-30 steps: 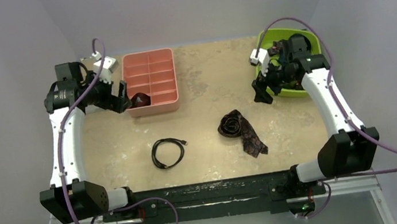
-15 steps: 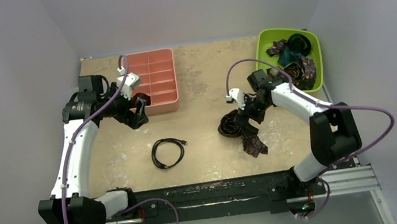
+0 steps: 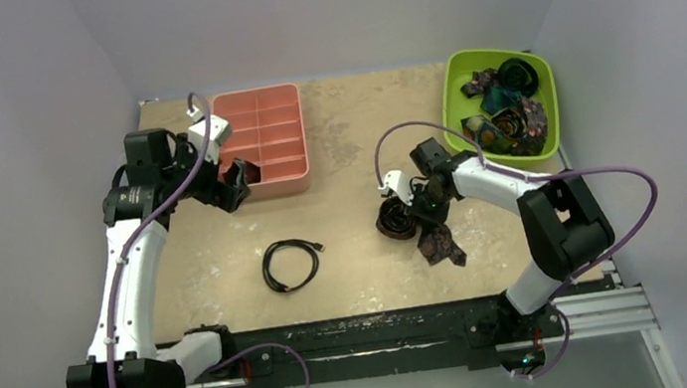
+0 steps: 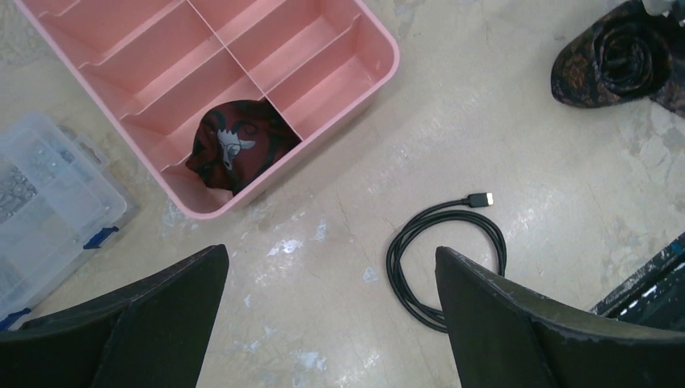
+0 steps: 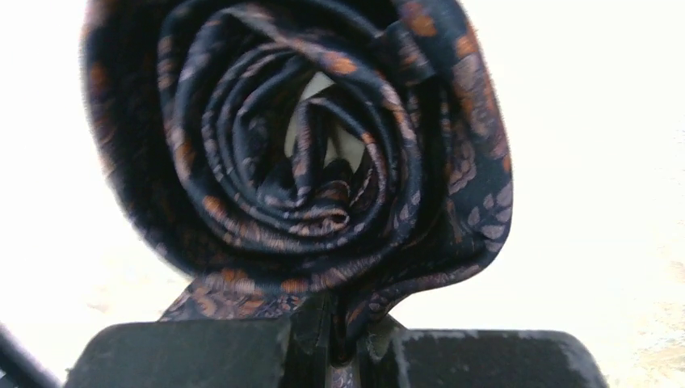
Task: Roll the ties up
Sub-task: Flatten out the tie at the center of the board.
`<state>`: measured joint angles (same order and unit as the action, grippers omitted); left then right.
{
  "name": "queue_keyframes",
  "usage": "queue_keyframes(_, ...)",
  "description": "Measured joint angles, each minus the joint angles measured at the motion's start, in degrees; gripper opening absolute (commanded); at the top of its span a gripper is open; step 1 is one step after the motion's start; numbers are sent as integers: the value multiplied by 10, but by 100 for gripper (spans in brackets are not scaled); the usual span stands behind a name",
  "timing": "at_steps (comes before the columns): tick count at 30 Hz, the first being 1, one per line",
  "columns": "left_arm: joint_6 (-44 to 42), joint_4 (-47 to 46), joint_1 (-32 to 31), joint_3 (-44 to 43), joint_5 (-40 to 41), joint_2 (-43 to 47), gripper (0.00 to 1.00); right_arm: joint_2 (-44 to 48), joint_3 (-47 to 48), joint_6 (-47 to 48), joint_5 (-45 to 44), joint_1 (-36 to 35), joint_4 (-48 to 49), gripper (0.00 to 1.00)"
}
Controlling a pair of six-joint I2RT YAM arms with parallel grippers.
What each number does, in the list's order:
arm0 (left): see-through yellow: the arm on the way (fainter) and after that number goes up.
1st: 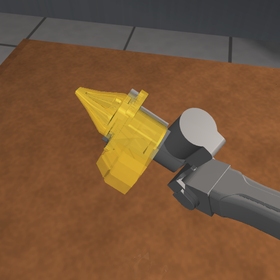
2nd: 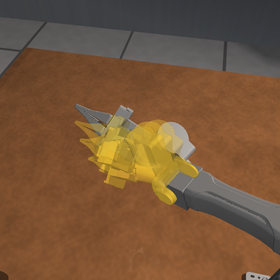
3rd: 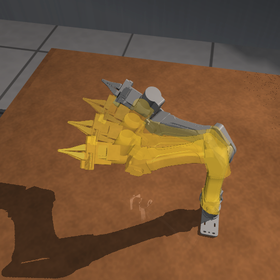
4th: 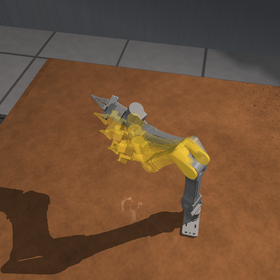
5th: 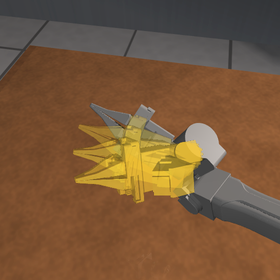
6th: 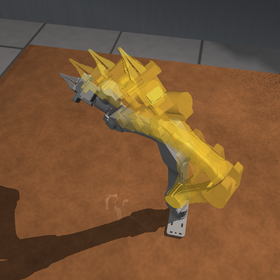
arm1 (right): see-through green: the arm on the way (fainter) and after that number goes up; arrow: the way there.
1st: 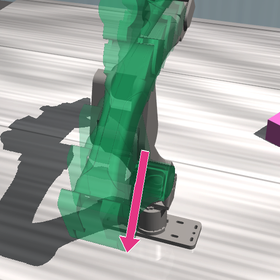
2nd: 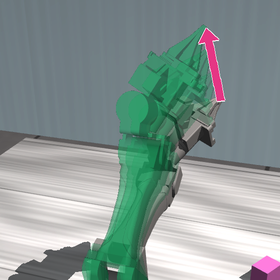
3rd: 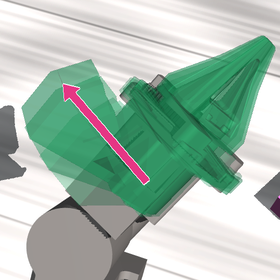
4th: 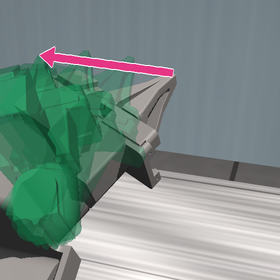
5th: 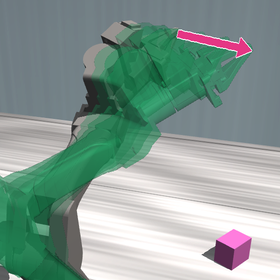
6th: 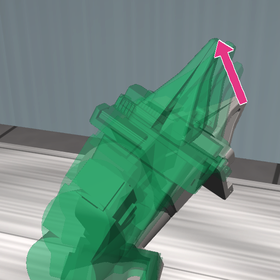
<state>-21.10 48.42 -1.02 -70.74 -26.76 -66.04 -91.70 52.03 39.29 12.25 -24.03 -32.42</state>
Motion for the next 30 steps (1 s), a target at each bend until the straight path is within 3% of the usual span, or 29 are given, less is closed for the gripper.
queue_keyframes(4,44,-46,20,13,-18,8,100,8,75,17,67,0,-117,0)
queue_keyframes(7,85,-87,31,13,-37,-3,99,21,212,12,156,-18,-166,0)
queue_keyframes(10,118,-113,31,9,-63,-23,98,19,381,-20,239,-55,-166,0)
queue_keyframes(13,135,-119,31,-2,-88,-44,97,26,499,-115,337,-65,-112,0)
queue_keyframes(16,127,-119,30,-2,-104,-42,95,43,521,-173,399,13,-109,0)
queue_keyframes(19,91,-114,19,6,-109,-26,94,36,497,-135,382,130,-174,0)
queue_keyframes(22,41,-110,-11,48,-111,13,92,33,351,-37,298,221,-224,0)
queue_keyframes(26,-18,-95,-56,93,-103,37,90,41,132,106,148,286,-286,0)
queue_keyframes(30,-73,-98,-106,136,-81,36,89,139,21,242,38,322,-346,0)
